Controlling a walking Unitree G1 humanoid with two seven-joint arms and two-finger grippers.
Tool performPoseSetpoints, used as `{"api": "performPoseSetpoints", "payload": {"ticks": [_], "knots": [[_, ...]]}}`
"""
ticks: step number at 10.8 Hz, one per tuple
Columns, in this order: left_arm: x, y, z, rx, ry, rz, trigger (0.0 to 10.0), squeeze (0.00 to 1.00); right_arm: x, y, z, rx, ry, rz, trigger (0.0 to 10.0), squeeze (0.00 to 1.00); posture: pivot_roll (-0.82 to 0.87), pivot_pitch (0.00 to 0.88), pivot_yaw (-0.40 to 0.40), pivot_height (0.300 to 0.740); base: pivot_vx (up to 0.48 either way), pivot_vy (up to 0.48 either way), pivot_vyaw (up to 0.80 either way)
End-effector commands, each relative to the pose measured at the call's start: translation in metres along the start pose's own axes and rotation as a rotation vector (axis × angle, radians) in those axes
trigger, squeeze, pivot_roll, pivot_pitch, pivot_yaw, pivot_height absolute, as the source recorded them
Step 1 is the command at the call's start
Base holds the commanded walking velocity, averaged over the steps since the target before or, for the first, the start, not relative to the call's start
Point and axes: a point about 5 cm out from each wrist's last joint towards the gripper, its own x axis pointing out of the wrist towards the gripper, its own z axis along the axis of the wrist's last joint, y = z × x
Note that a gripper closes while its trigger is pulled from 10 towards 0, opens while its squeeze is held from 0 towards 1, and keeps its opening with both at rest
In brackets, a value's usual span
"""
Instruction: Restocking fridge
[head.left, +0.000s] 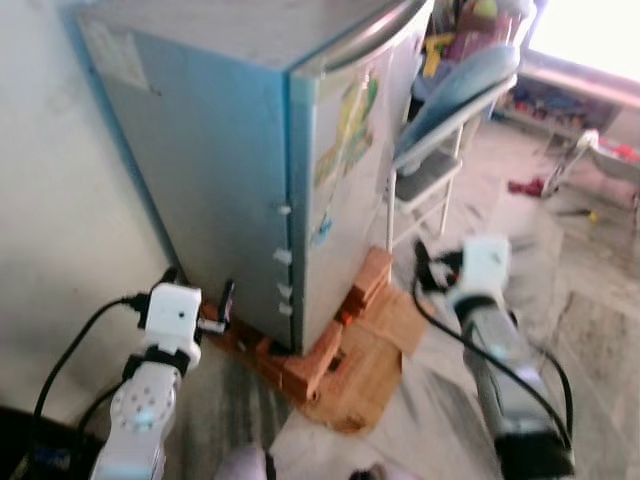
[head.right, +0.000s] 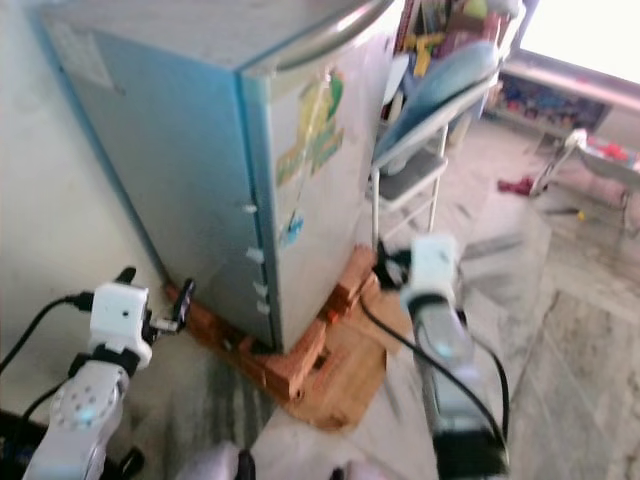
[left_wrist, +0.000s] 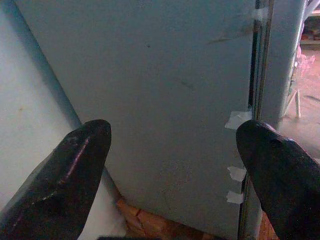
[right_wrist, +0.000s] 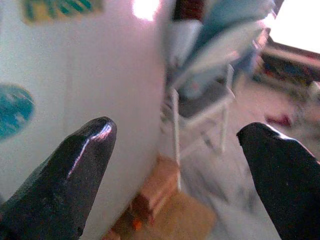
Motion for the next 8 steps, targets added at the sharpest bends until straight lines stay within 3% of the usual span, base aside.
{"api": "performPoseSetpoints", "payload": {"ticks": [1, 3, 6, 8], "knots": [[0.001, -0.001, 0.004, 0.002, -0.021, -0.010, 10.0, 0.00, -0.007, -0.008, -0.001, 0.004, 0.015, -0.043, 10.0, 0.00, 0.14, 0.044, -0.056, 0.740, 0.000, 0.000, 0.00], [0.002, -0.002, 0.006, -0.003, -0.034, -0.035, 10.0, 0.00, -0.022, -0.003, -0.014, -0.050, 0.073, 0.017, 10.0, 0.00, 0.12, 0.043, -0.035, 0.740, 0.167, 0.000, -0.23], [0.012, -0.012, 0.011, -0.006, -0.056, -0.108, 10.0, 0.00, -0.015, 0.028, -0.009, -0.103, 0.054, 0.236, 10.0, 0.00, 0.11, 0.036, -0.006, 0.740, 0.432, 0.000, -0.80], [0.013, -0.009, 0.013, -0.007, -0.067, -0.072, 10.0, 0.00, -0.013, 0.027, -0.009, -0.055, 0.064, 0.148, 10.0, 0.00, 0.12, 0.038, -0.025, 0.740, 0.000, 0.000, -0.22]]}}
